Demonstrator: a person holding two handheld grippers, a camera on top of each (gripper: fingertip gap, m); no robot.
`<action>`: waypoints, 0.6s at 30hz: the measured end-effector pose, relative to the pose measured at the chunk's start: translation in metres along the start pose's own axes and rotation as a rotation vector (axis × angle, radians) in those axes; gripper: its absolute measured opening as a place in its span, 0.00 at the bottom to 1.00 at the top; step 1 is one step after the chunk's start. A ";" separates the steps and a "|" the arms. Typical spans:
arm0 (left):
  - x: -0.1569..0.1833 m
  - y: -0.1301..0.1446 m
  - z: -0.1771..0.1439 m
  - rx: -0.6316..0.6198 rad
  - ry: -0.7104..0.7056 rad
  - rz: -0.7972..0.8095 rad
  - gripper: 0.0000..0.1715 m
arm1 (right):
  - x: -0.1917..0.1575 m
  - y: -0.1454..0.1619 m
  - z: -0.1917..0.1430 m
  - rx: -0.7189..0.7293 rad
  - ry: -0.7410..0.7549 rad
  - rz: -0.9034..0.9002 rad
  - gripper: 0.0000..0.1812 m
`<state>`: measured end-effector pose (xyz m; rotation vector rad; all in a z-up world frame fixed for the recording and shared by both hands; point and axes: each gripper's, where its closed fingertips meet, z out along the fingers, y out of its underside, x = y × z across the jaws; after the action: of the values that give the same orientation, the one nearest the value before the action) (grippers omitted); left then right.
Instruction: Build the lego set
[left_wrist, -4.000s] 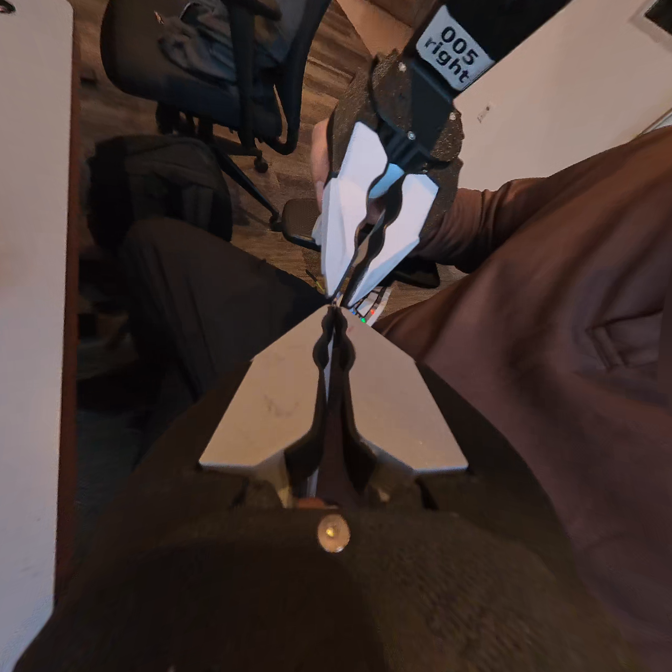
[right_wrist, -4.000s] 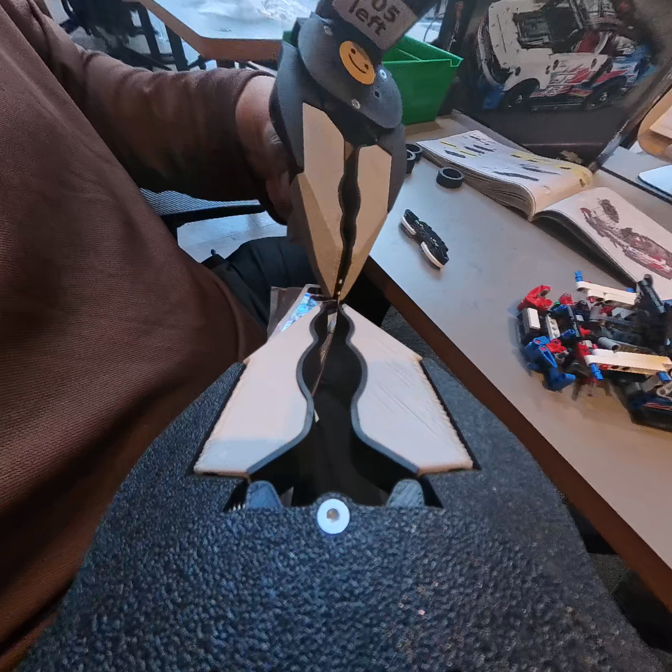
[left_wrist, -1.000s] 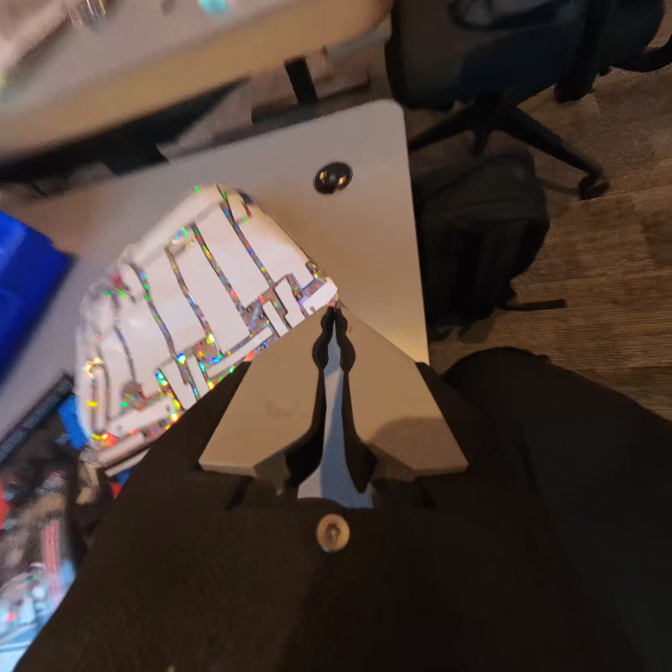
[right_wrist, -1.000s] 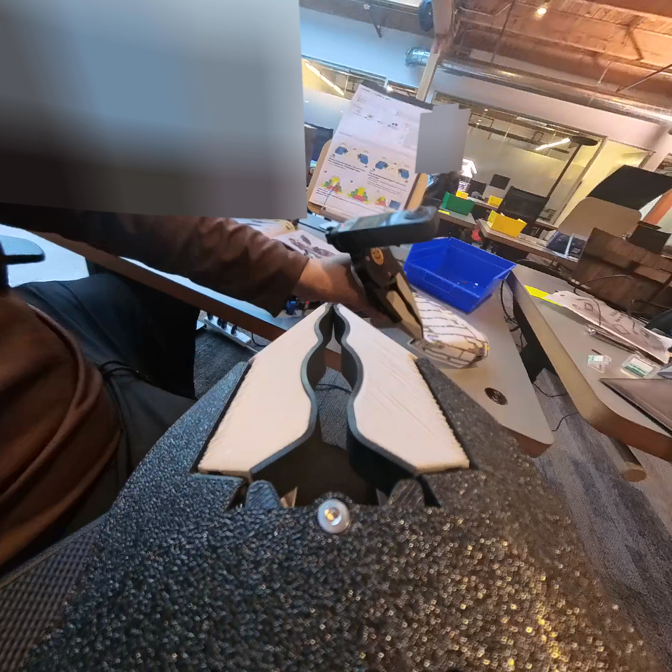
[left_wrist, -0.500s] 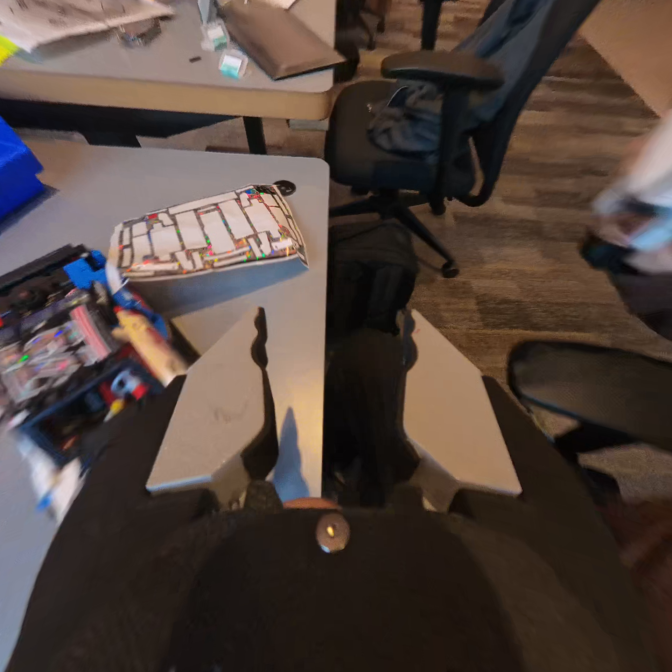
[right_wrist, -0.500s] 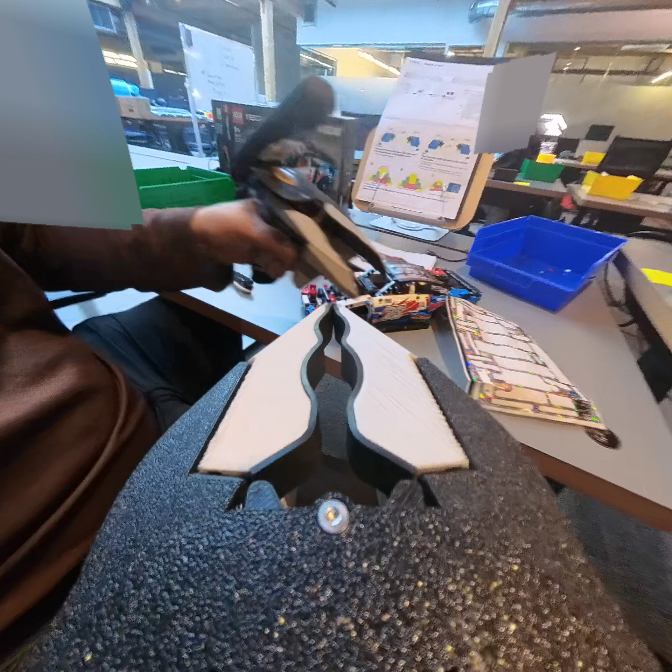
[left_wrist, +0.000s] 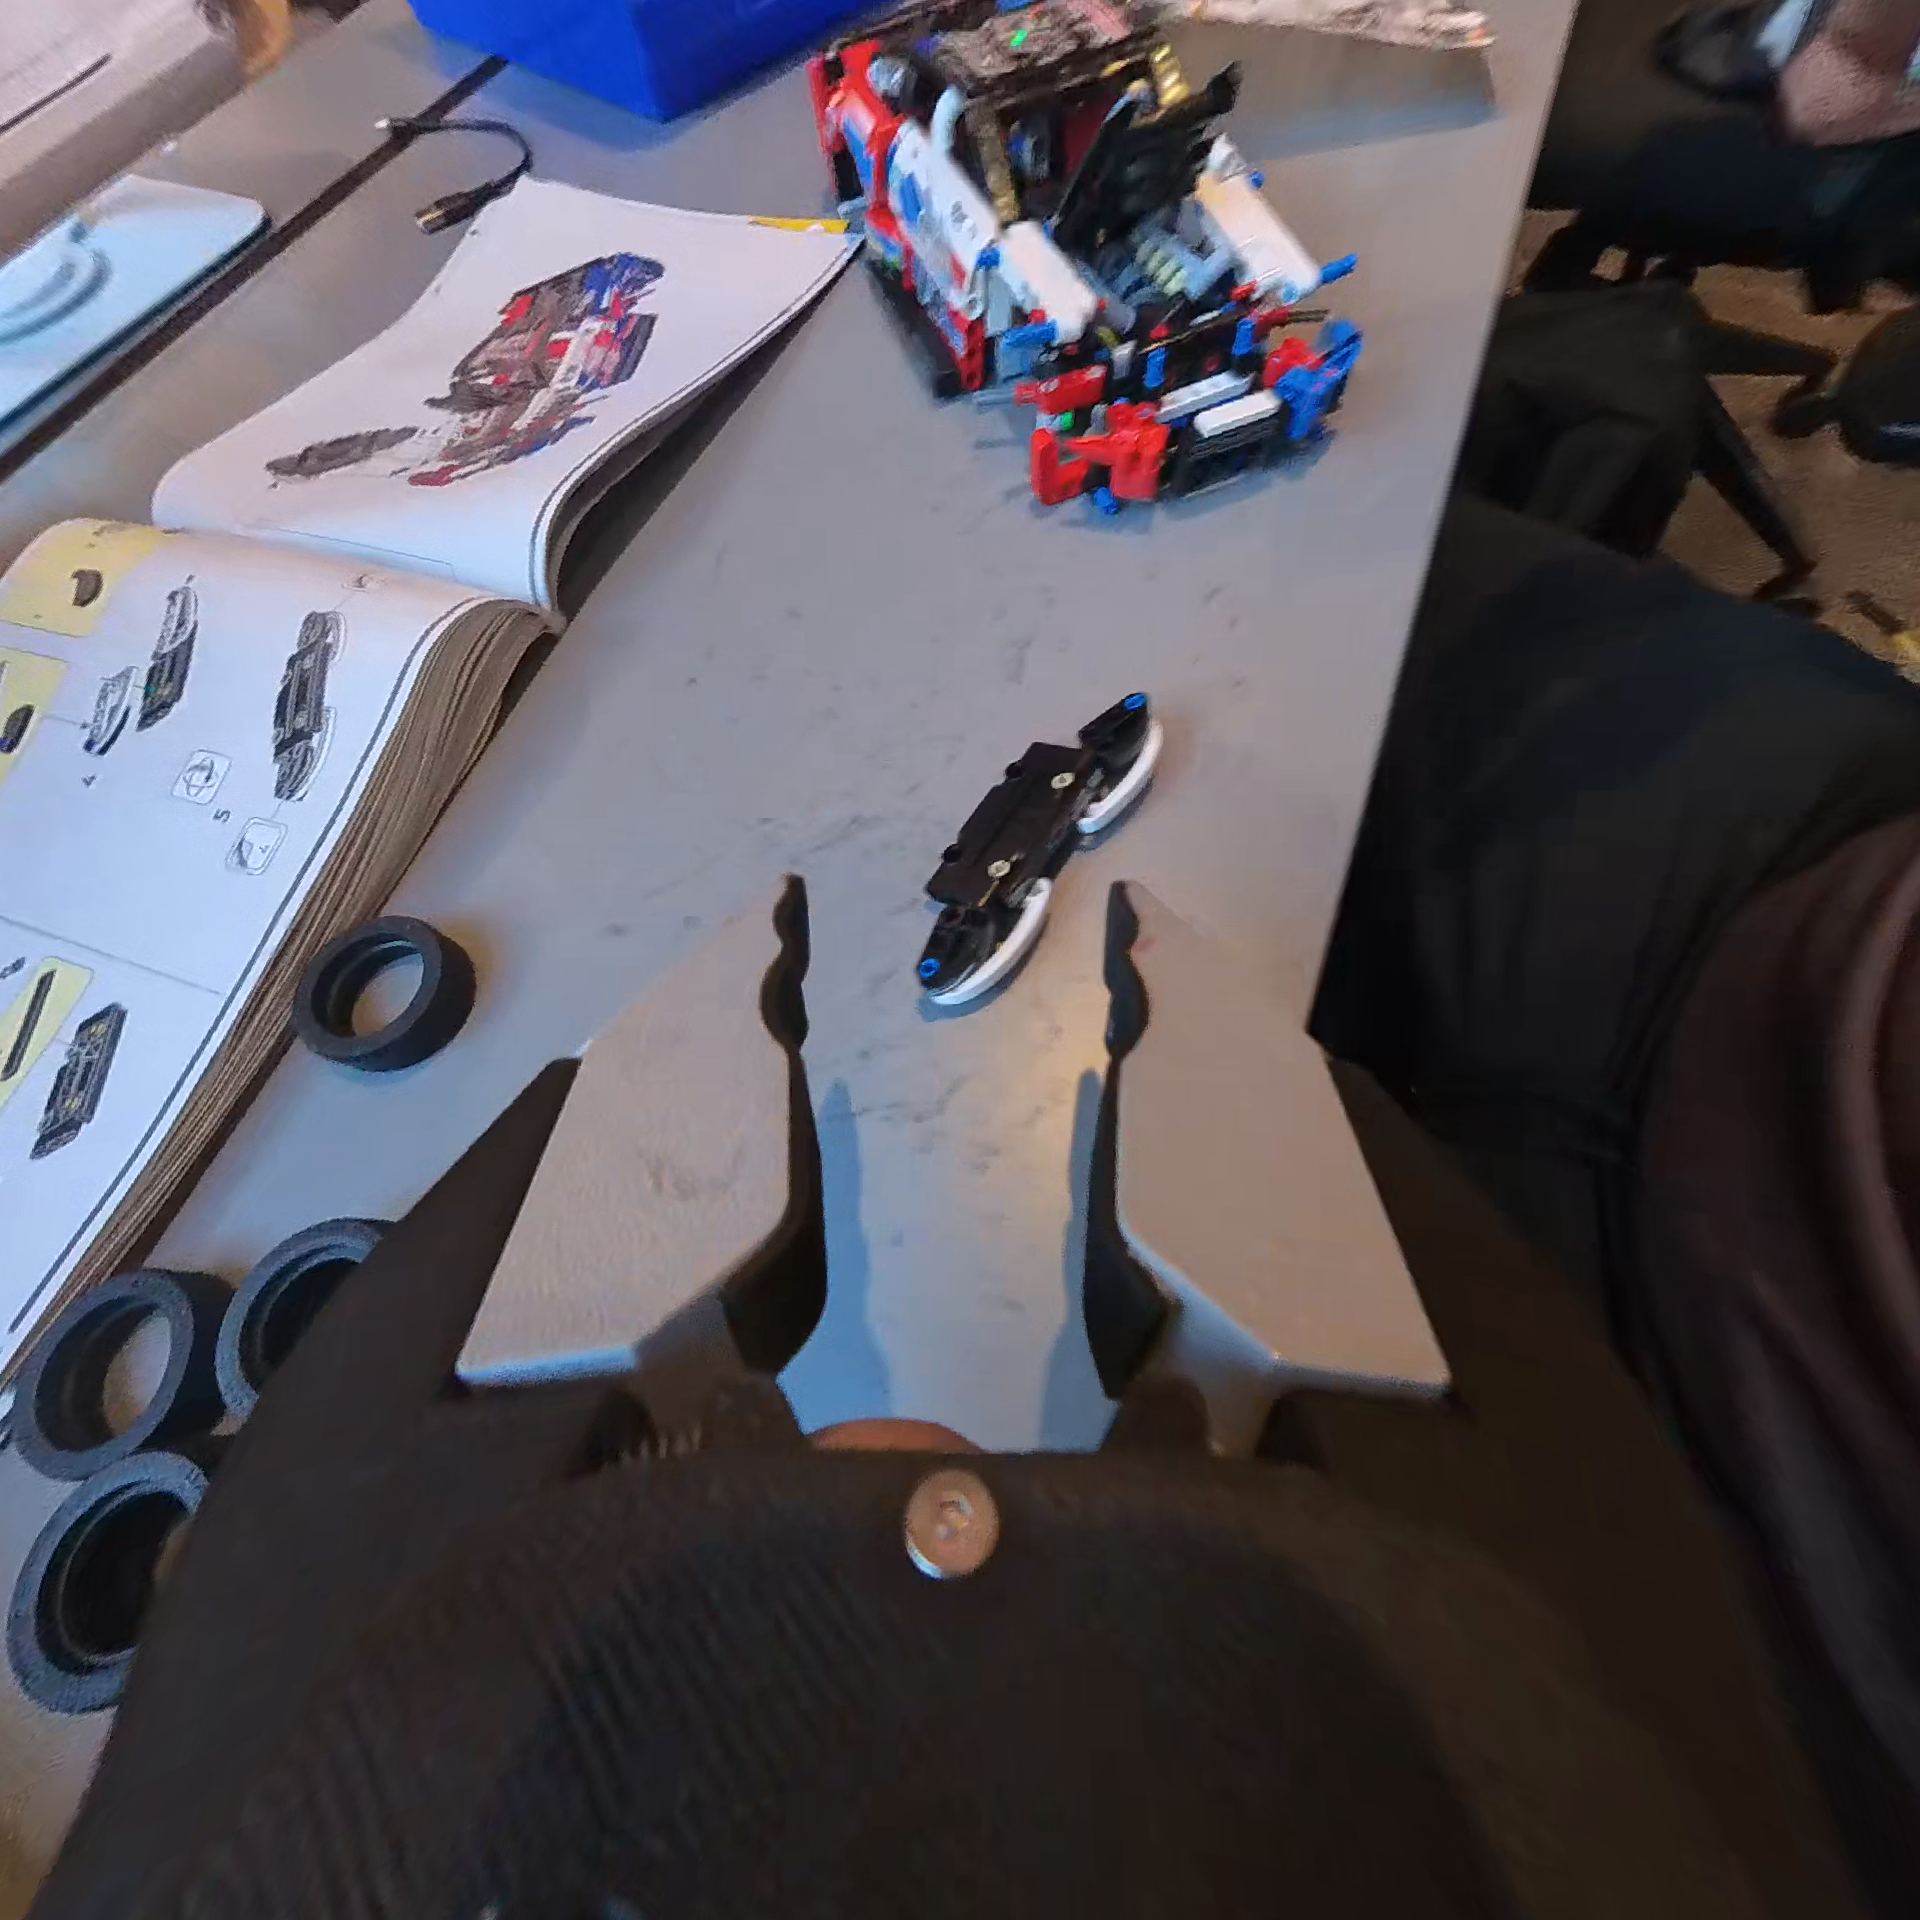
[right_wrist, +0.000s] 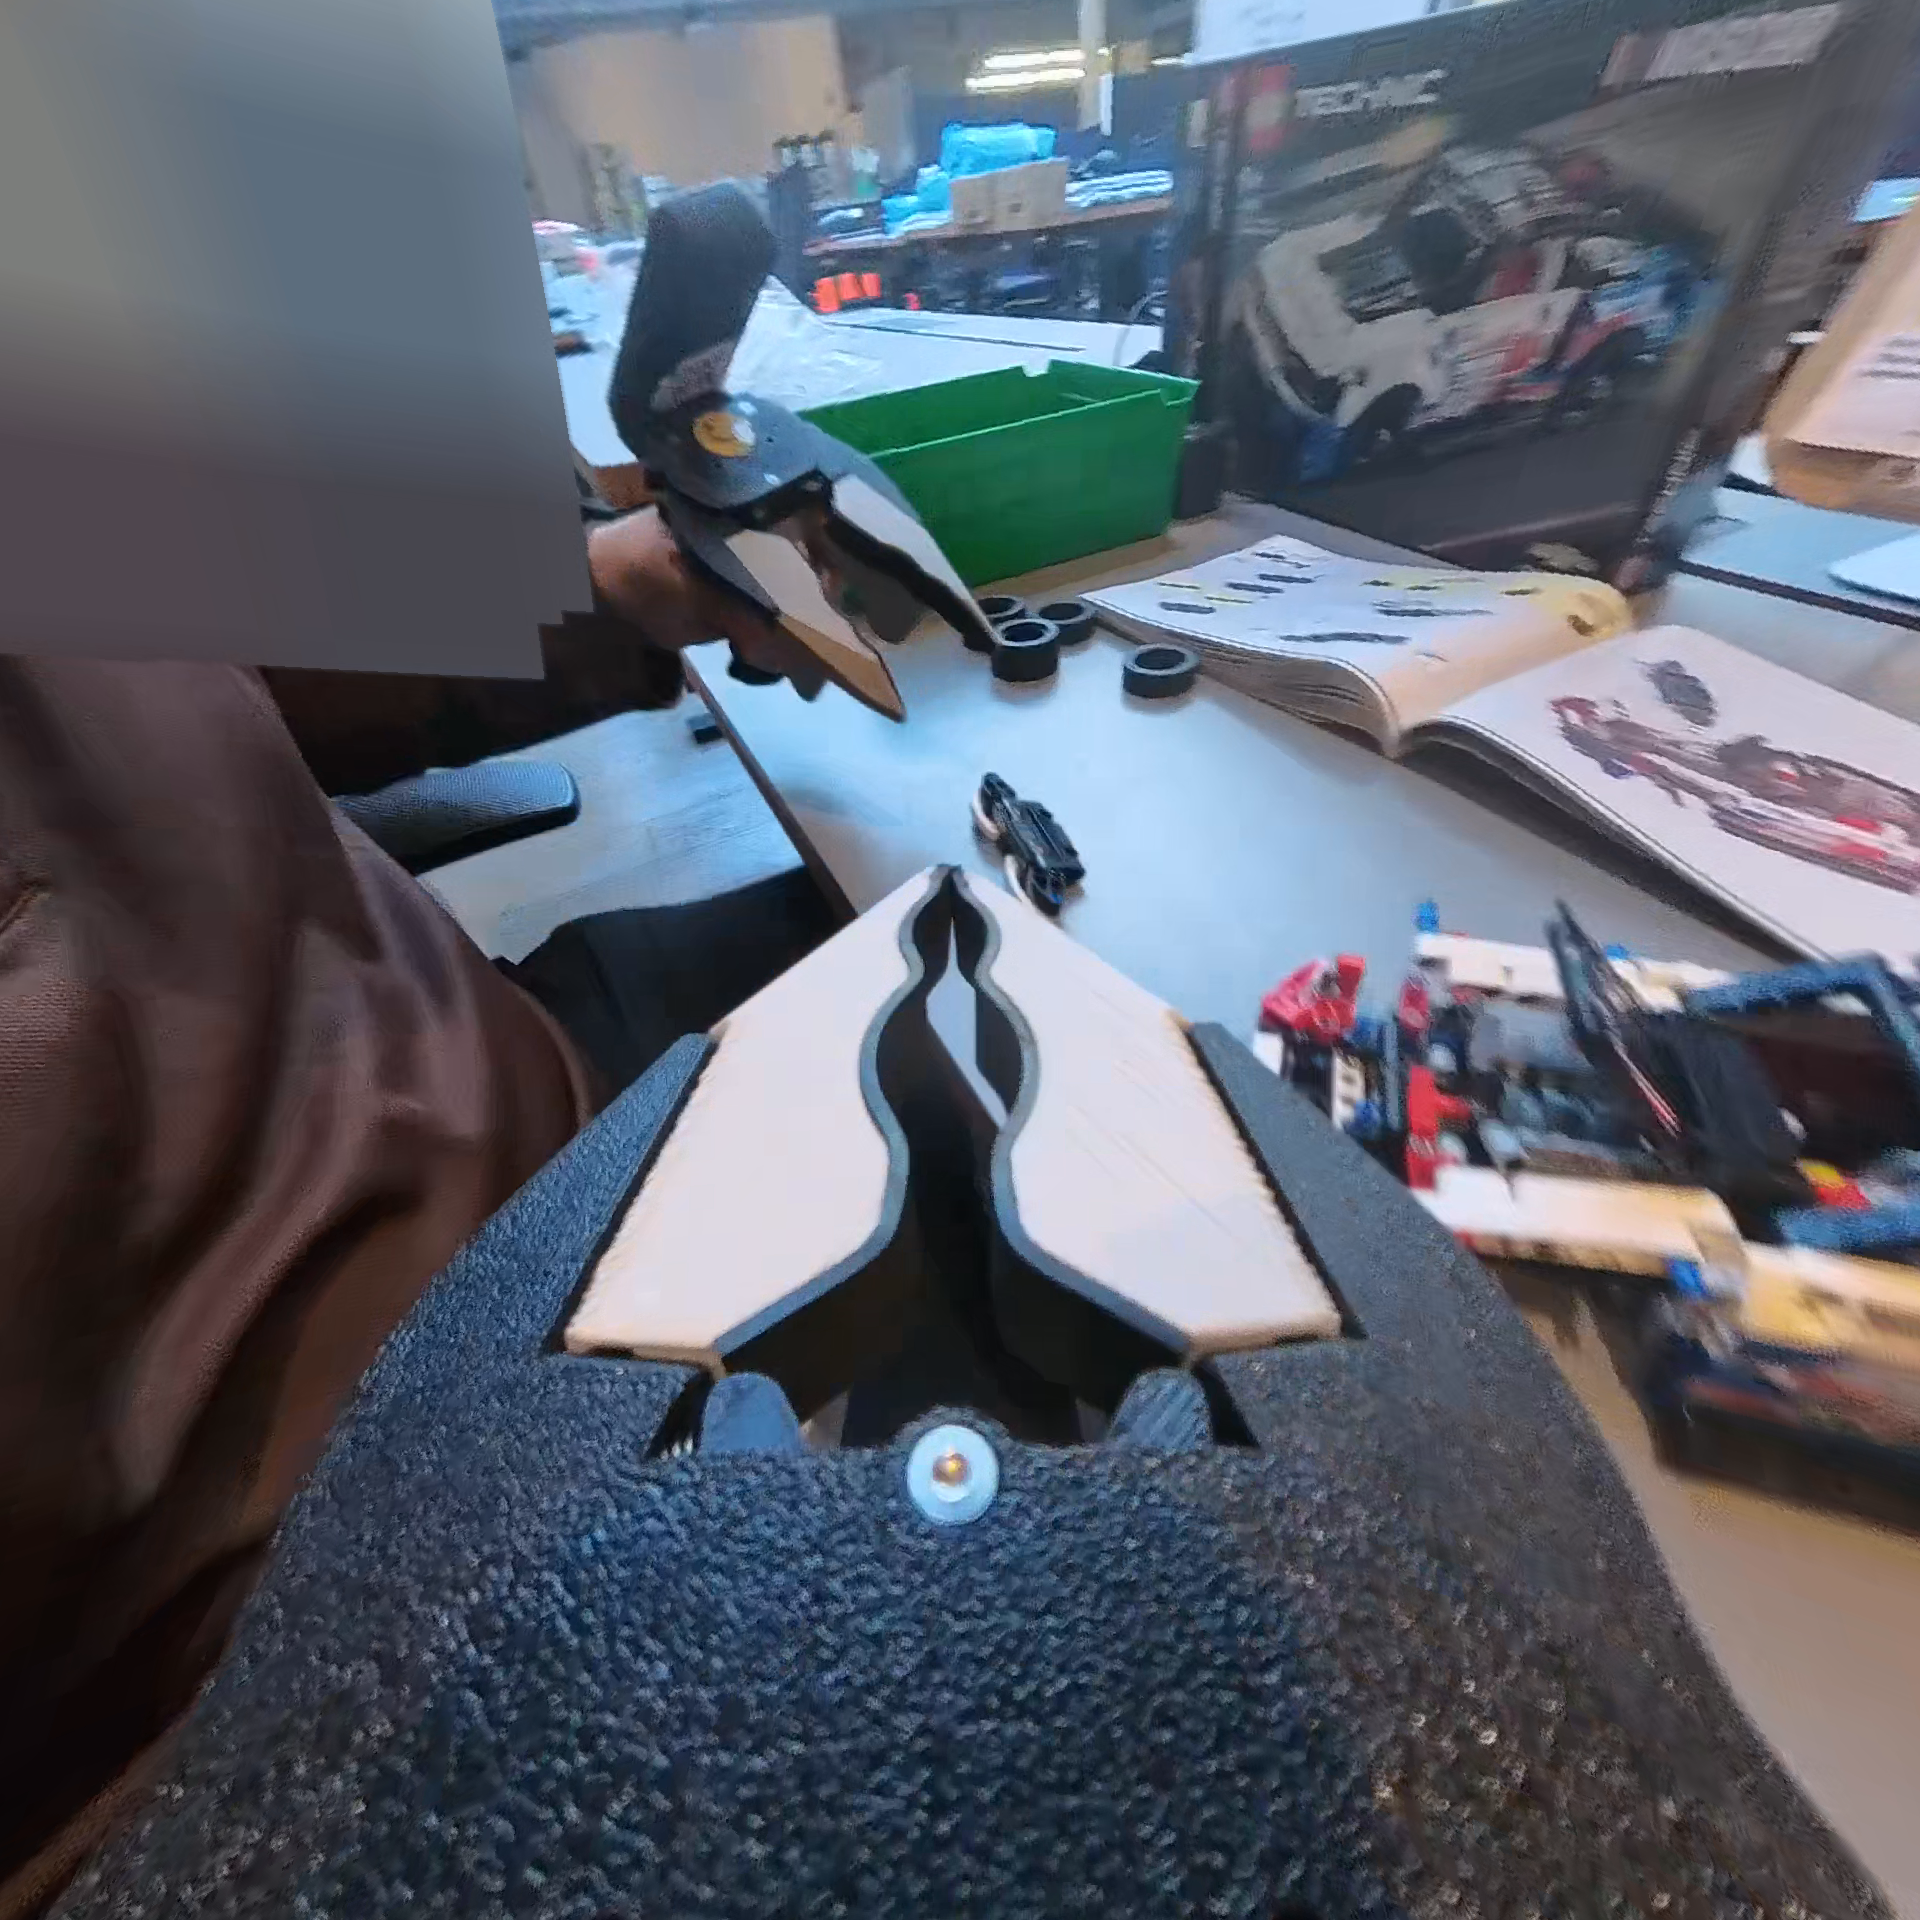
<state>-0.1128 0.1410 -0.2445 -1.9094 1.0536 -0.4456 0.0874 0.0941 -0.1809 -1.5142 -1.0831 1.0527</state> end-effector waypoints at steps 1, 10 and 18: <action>-0.004 0.004 0.004 -0.016 -0.014 -0.006 0.33 | 0.000 -0.001 0.010 0.003 -0.022 -0.005 0.00; -0.016 0.018 0.015 0.067 -0.011 -0.072 0.35 | 0.014 0.001 0.040 0.010 -0.061 -0.065 0.00; -0.074 -0.004 0.028 0.064 -0.052 -0.122 0.34 | 0.046 0.006 0.036 0.010 -0.017 -0.030 0.00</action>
<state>-0.1353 0.2173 -0.2491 -1.9243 0.8819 -0.4908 0.0642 0.1455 -0.1975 -1.4788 -1.1075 1.0507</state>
